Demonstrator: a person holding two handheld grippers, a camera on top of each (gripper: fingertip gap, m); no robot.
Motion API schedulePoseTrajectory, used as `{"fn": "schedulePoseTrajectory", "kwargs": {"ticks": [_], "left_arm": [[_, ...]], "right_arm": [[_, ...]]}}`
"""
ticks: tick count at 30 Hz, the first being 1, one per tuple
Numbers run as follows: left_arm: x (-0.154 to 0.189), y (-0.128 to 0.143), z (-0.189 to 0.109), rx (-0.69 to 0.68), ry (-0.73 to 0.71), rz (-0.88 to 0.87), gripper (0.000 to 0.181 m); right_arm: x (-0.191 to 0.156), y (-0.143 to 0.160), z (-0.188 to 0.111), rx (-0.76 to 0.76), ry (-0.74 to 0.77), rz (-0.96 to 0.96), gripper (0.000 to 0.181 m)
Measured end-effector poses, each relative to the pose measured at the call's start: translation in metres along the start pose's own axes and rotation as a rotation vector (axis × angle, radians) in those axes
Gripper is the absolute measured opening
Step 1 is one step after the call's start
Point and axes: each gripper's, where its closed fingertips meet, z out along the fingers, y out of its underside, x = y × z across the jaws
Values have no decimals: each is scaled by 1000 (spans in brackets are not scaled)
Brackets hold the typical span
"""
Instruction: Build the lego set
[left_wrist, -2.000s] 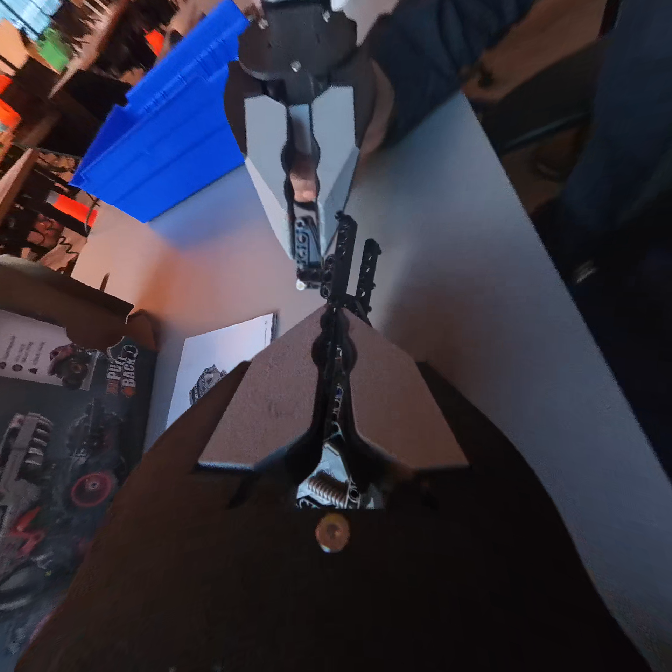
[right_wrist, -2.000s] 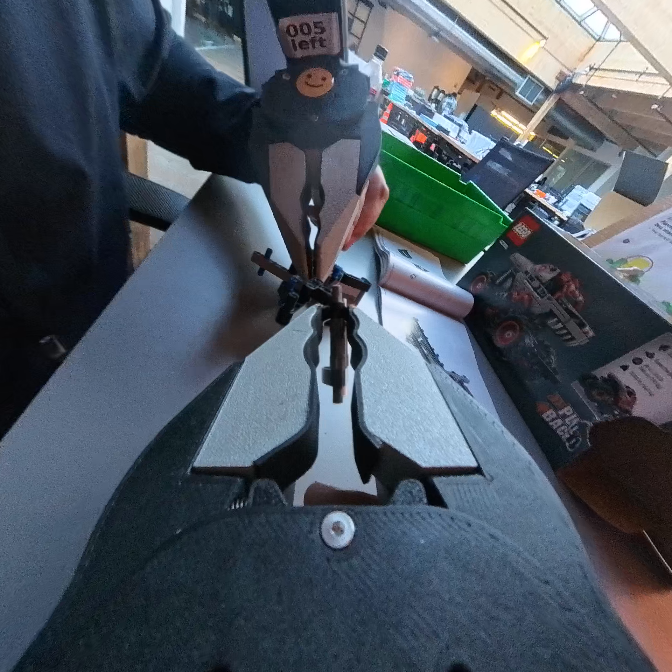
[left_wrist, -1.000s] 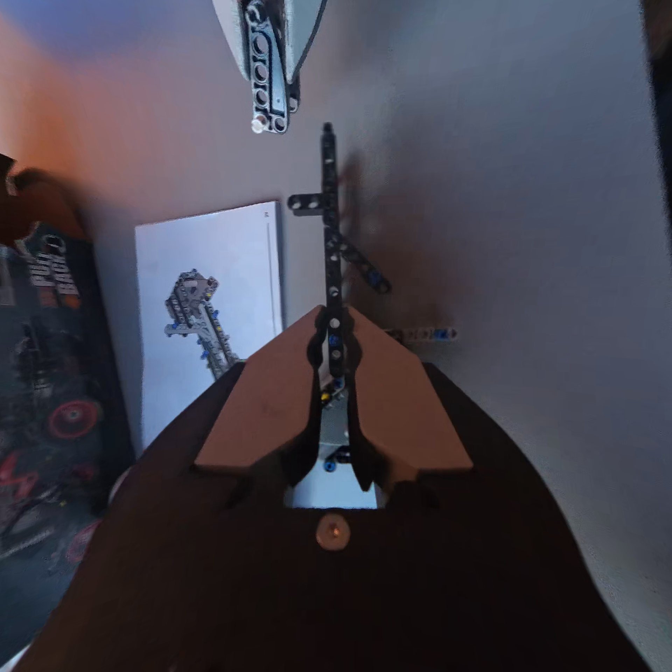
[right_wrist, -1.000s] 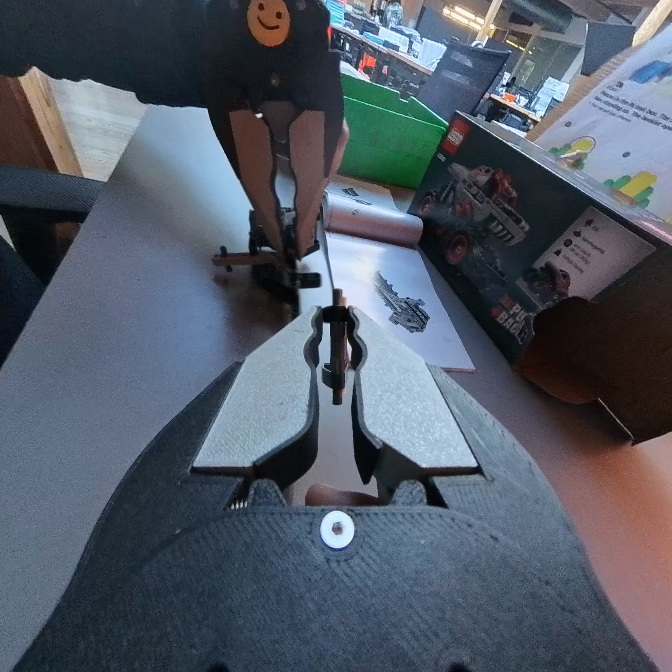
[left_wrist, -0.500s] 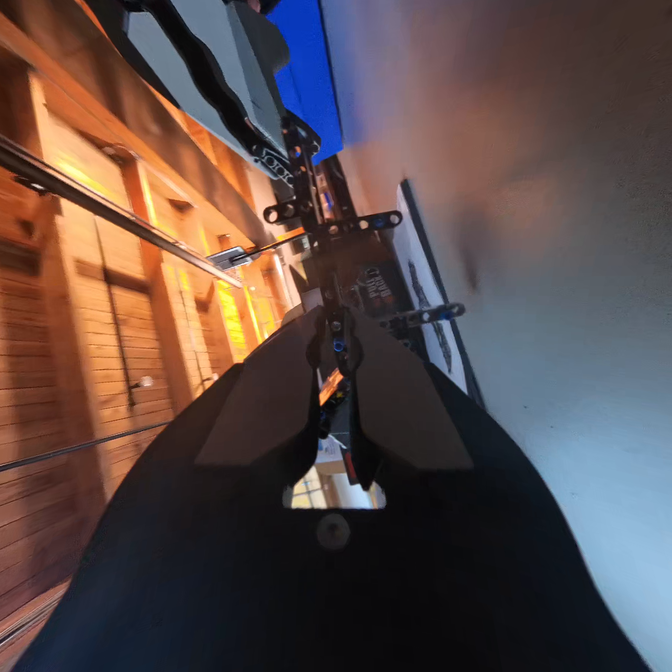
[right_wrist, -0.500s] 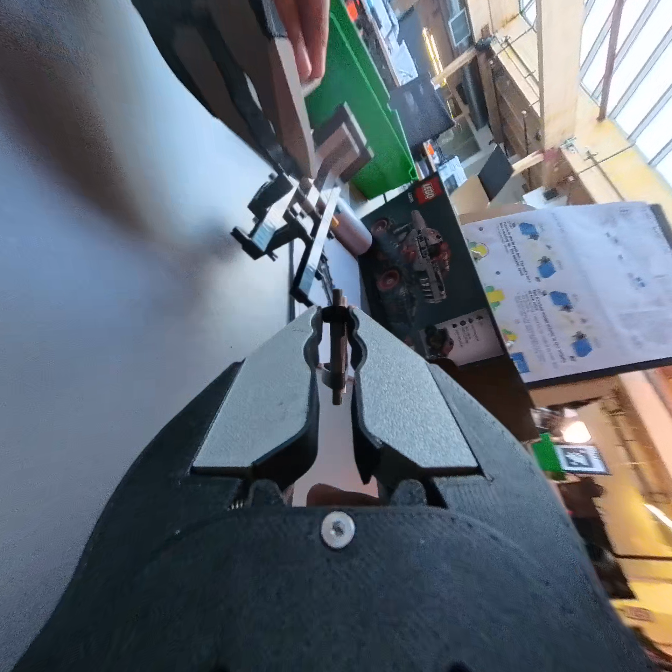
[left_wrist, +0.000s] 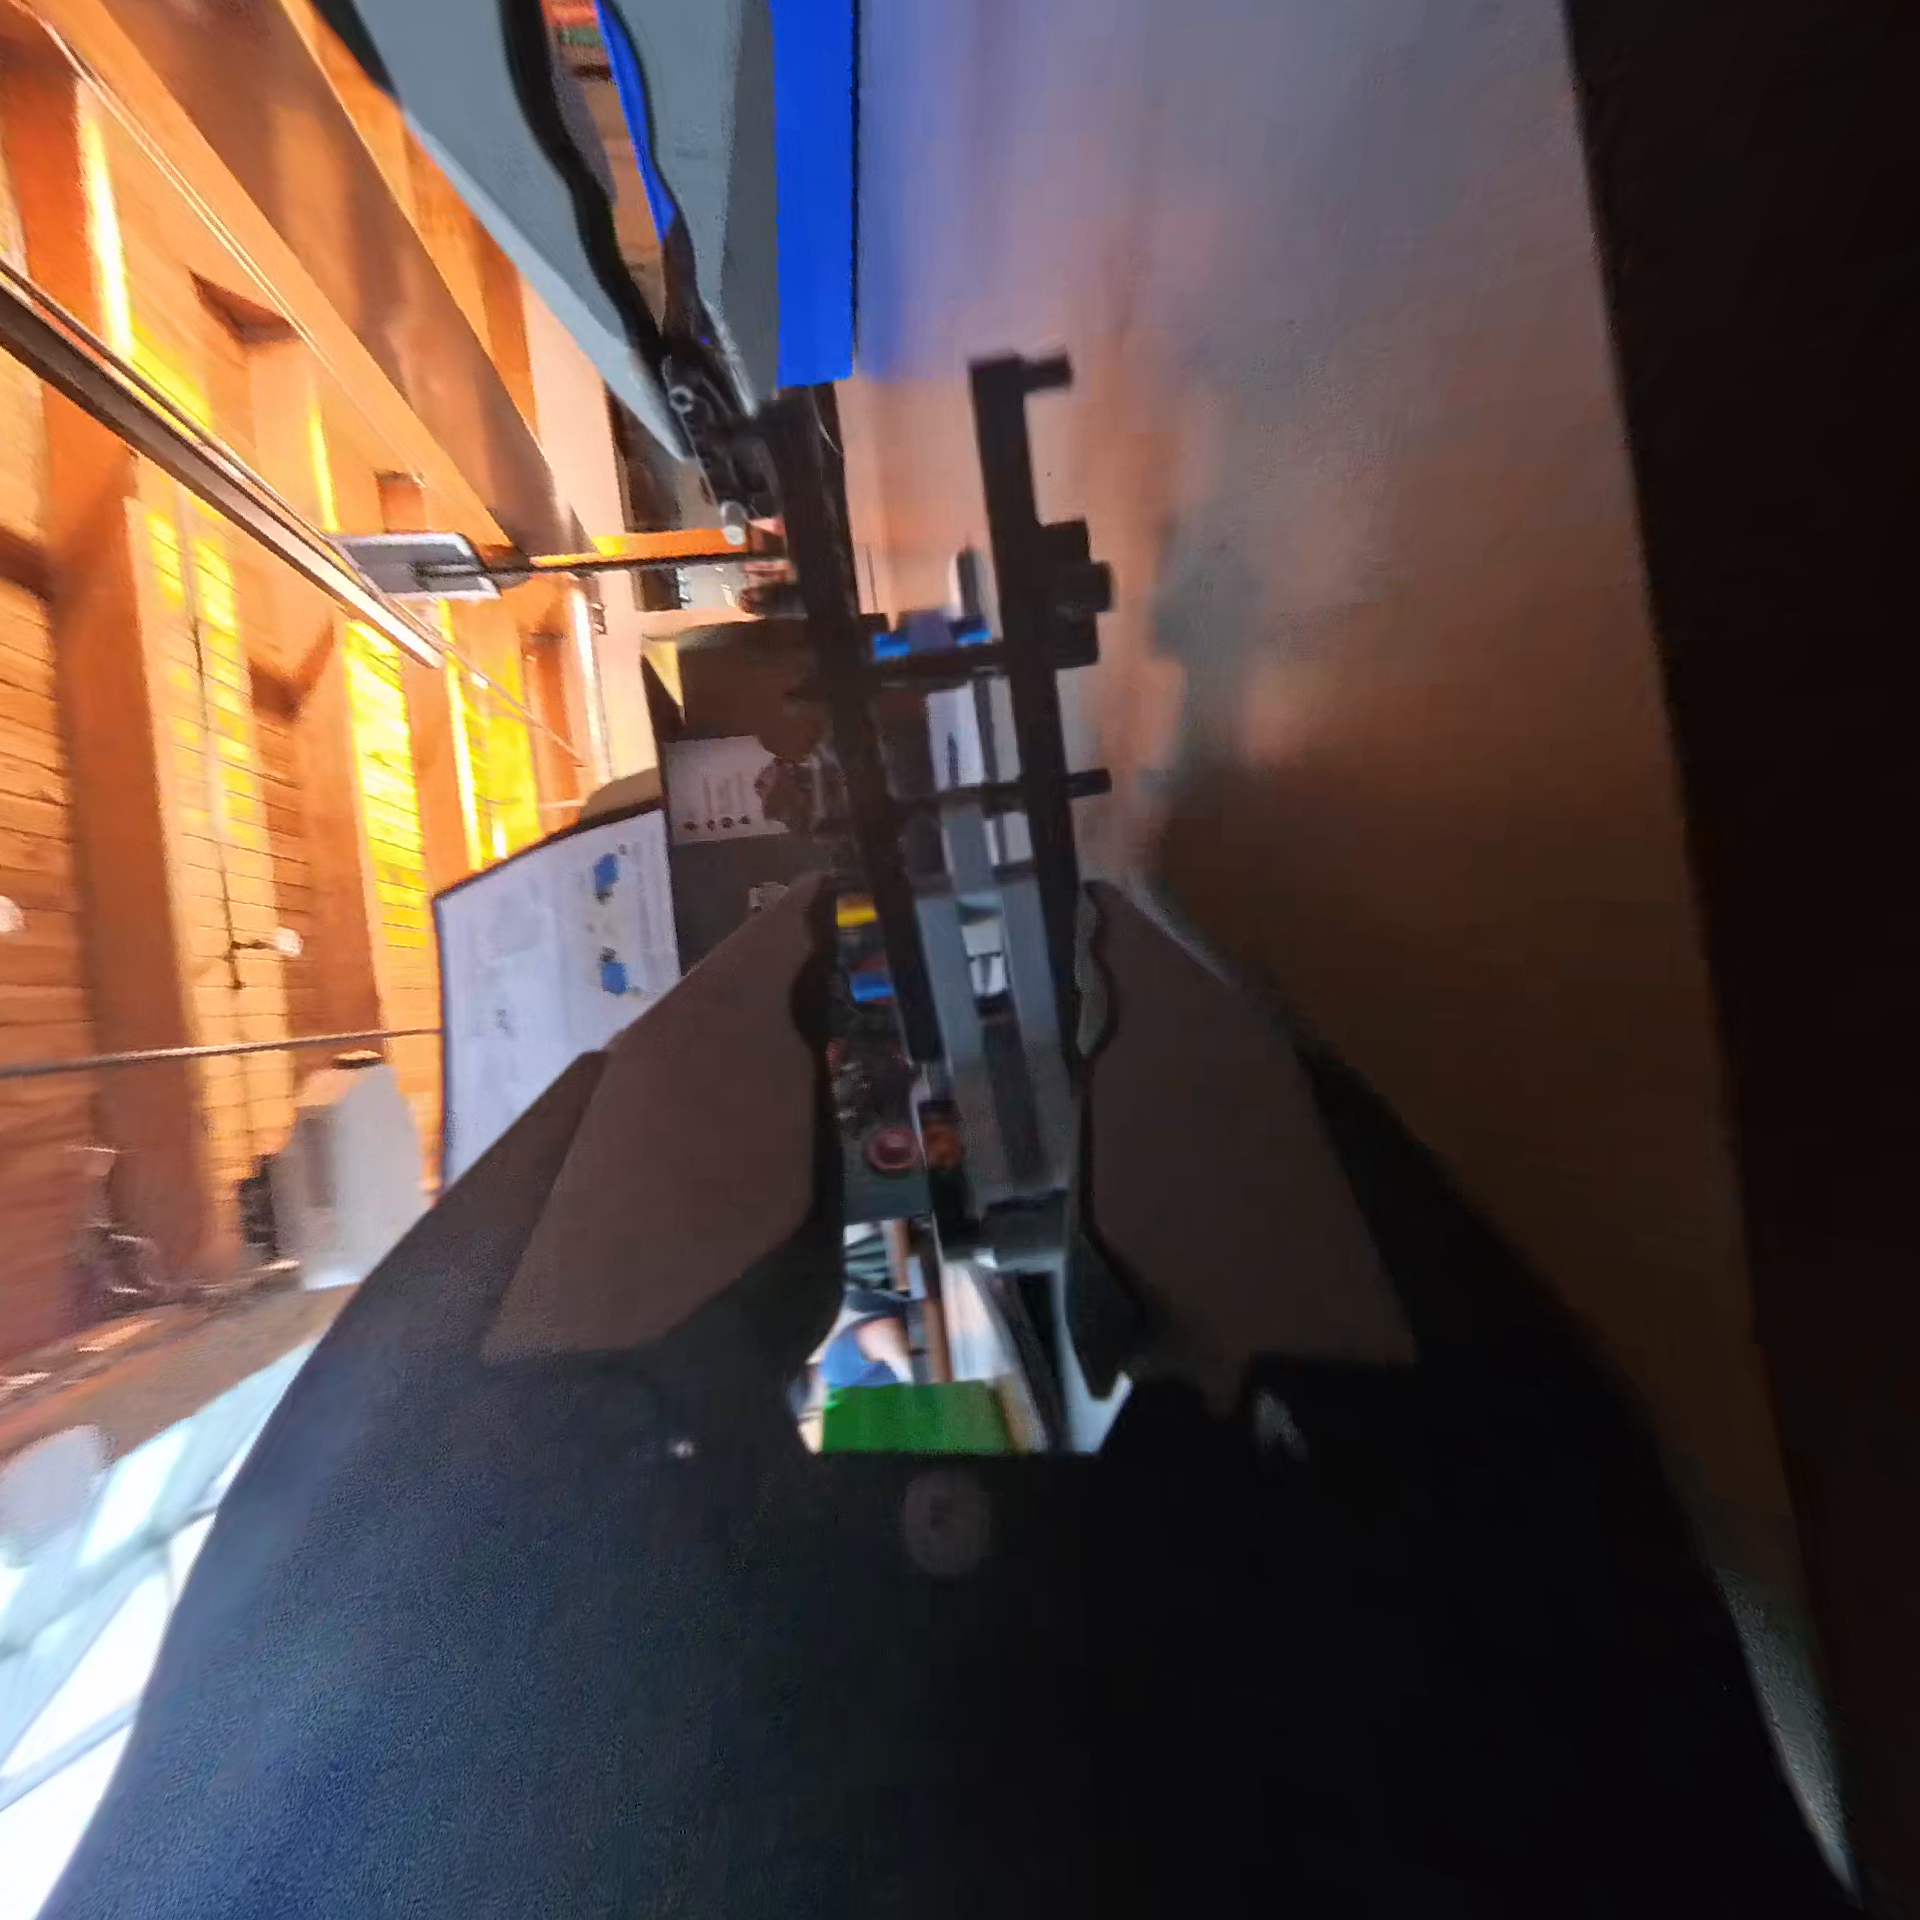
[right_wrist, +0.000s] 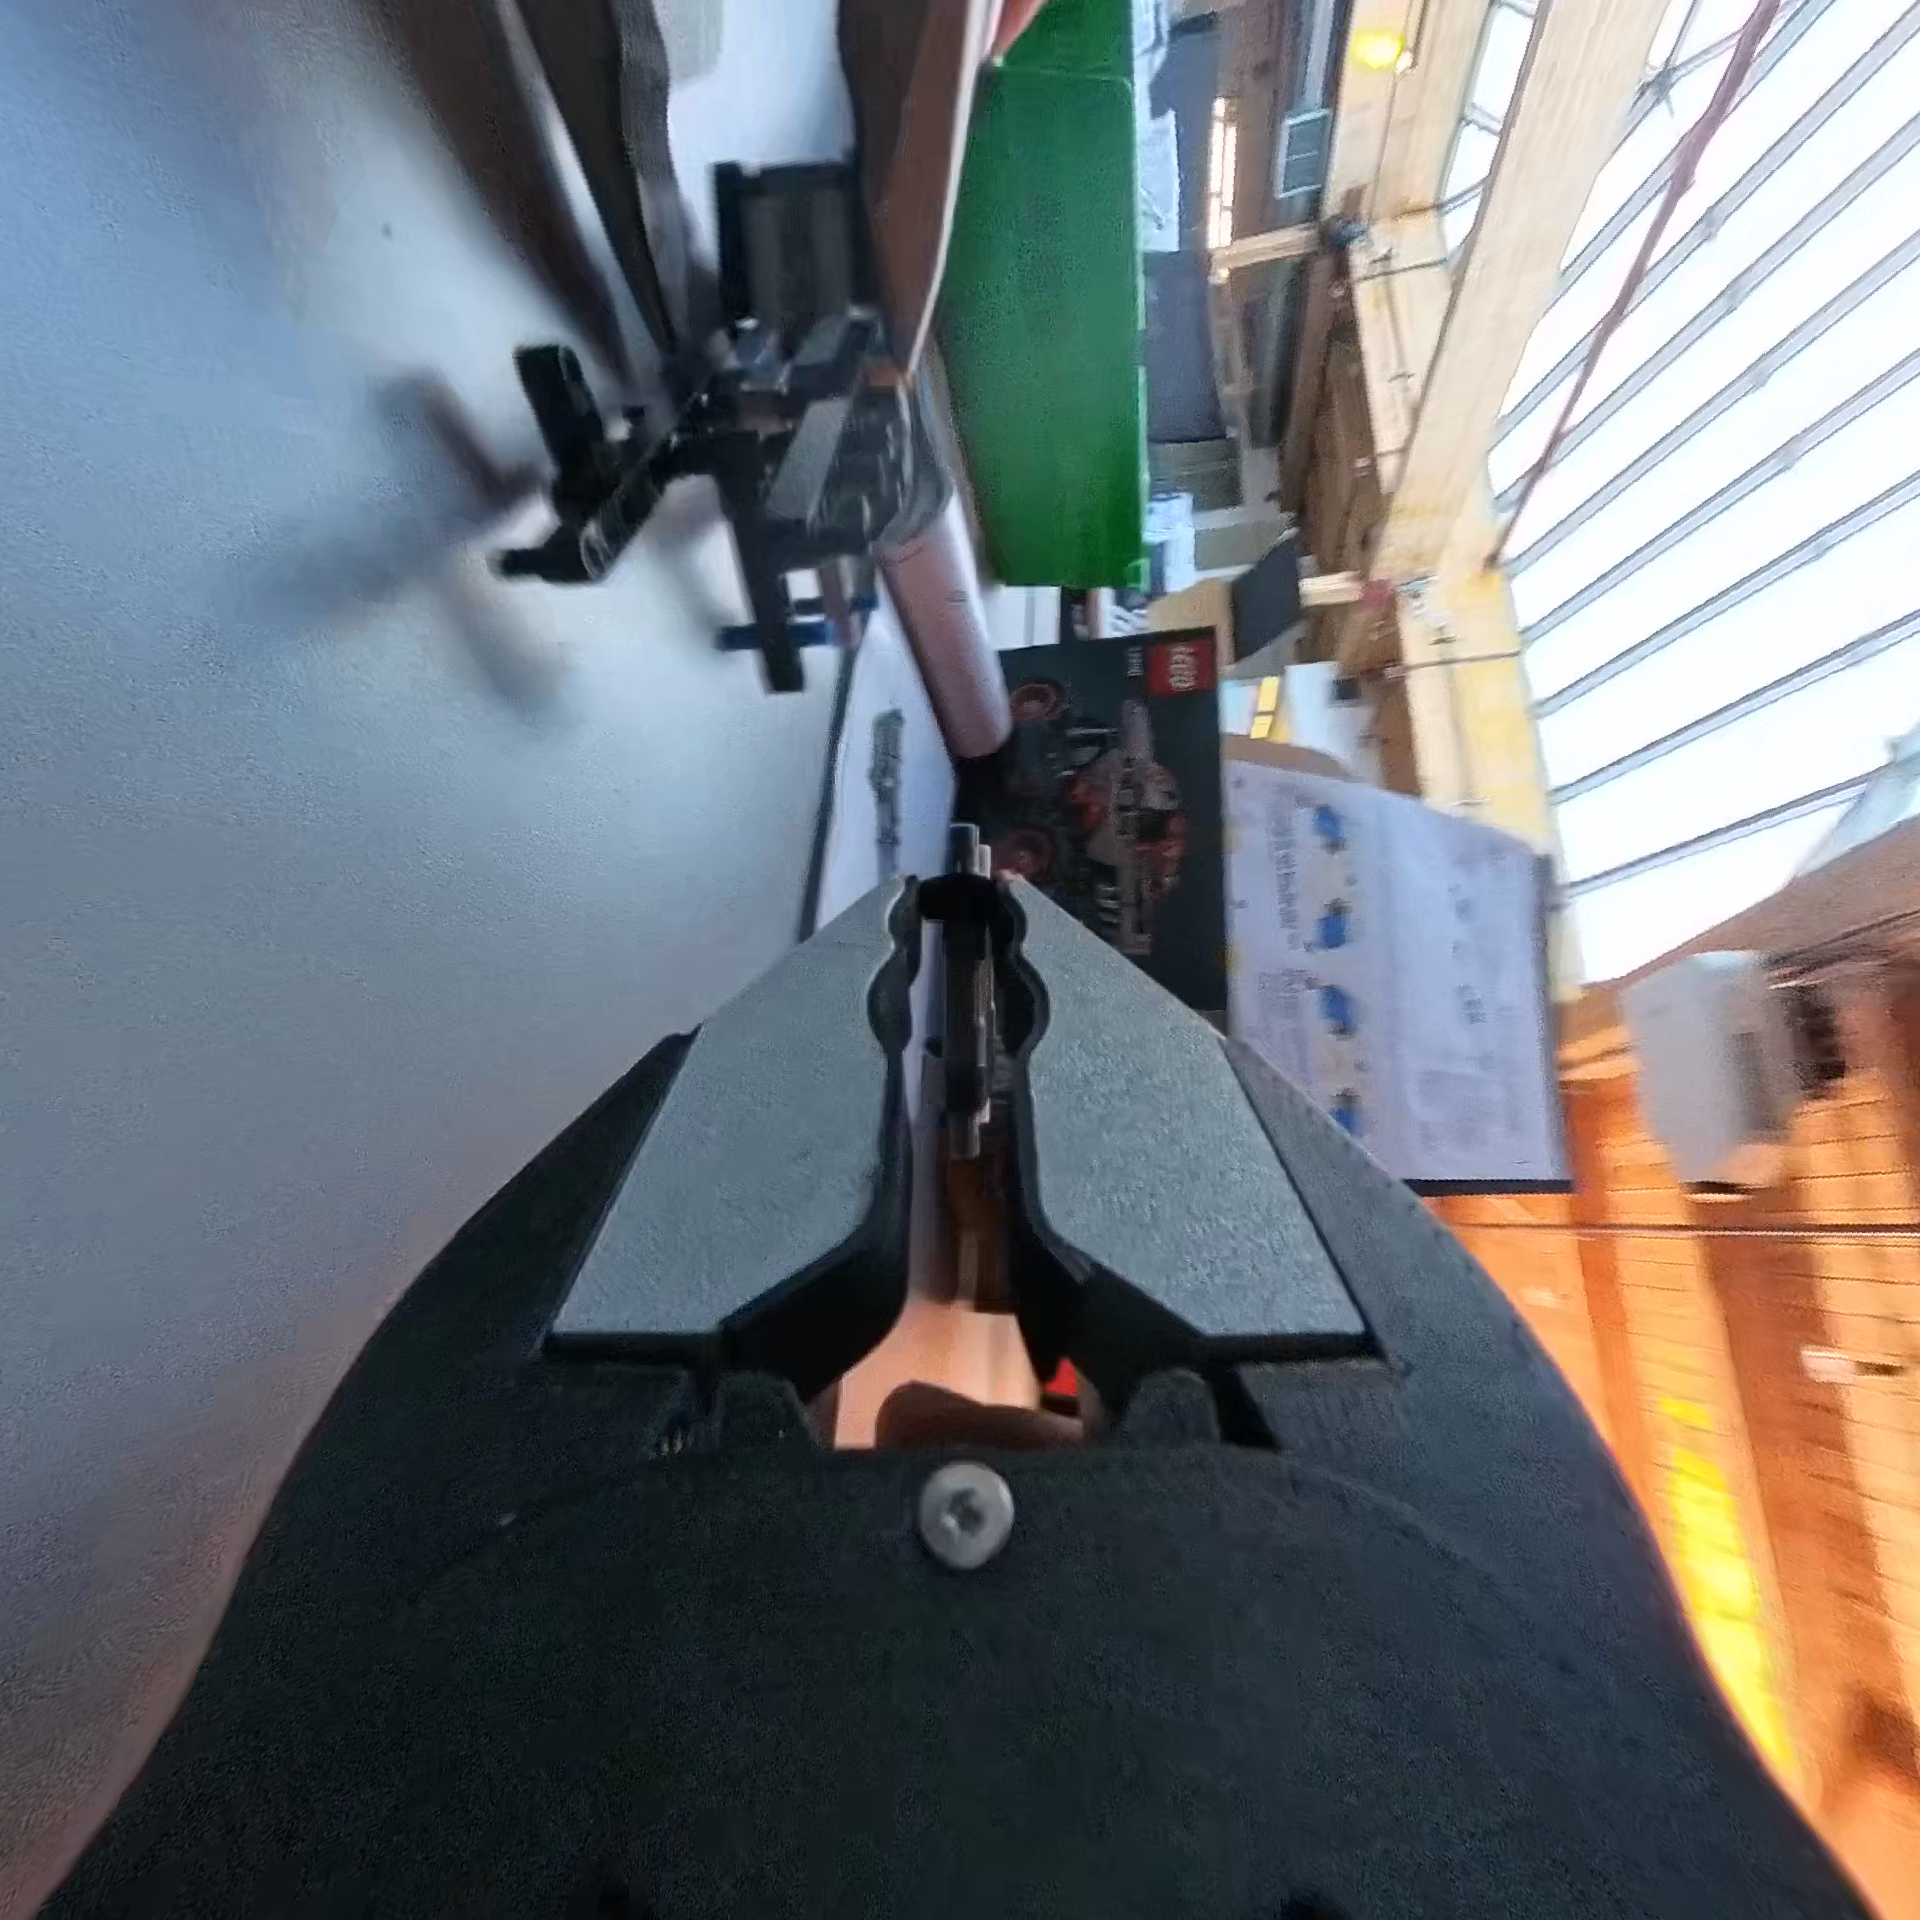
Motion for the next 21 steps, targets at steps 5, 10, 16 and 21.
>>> {"fn": "schedulePoseTrajectory", "kwargs": {"ticks": [5,10,16,21], "left_arm": [[5,-14,-19,81,132,-192,43],[-21,-36,-42,232,332,-544,28],[-79,-61,-27,429,512,-983,27],[-77,-67,-15,470,695,-1166,23]], "right_arm": [[9,-14,-8,-68,173,-360,10],[17,-48,-20,-7,267,-528,9],[13,-79,-15,71,255,-641,9],[5,-87,-13,85,238,-722,8]]}}
